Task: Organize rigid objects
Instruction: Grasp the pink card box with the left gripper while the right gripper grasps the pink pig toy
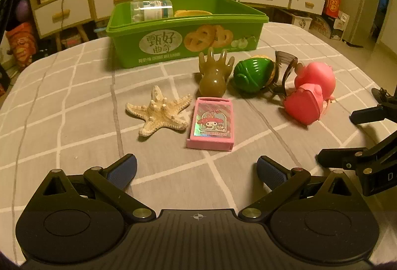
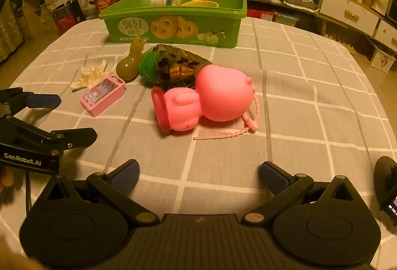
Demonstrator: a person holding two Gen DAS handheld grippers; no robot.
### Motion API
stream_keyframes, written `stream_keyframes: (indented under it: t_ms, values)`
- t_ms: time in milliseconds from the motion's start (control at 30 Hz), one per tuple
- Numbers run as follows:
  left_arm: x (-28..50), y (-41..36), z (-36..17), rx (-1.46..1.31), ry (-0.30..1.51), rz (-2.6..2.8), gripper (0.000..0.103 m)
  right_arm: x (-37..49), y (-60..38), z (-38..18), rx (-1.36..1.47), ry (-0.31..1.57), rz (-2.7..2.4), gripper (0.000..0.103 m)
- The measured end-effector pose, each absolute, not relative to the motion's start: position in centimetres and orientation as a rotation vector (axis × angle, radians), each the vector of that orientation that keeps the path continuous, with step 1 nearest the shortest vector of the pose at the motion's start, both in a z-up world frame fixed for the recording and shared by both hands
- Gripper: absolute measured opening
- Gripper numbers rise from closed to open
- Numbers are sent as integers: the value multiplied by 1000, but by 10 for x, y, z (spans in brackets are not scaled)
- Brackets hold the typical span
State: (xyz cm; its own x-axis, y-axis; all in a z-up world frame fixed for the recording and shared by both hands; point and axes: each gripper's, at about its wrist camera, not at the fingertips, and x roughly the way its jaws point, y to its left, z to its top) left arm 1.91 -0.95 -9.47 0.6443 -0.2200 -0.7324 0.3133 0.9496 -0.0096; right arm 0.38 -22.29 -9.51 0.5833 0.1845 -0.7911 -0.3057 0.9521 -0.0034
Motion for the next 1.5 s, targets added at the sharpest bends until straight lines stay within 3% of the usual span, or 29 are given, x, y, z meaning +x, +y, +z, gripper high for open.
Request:
stream_keyframes:
  t_ms: [367, 967, 1167, 1500]
  values:
    - [20, -10, -91, 55, 791, -301, 95, 27, -232, -86, -60, 846, 303, 83]
    - [25, -24, -88, 42, 756, -328, 61, 45, -216, -80, -174, 793, 348, 82]
    - [27, -23, -86, 39, 756, -328, 45, 48, -212, -77, -161, 789, 336, 73]
    - [24, -22, -81, 28, 754, -339, 43, 48, -214, -73, -159, 806, 319, 68]
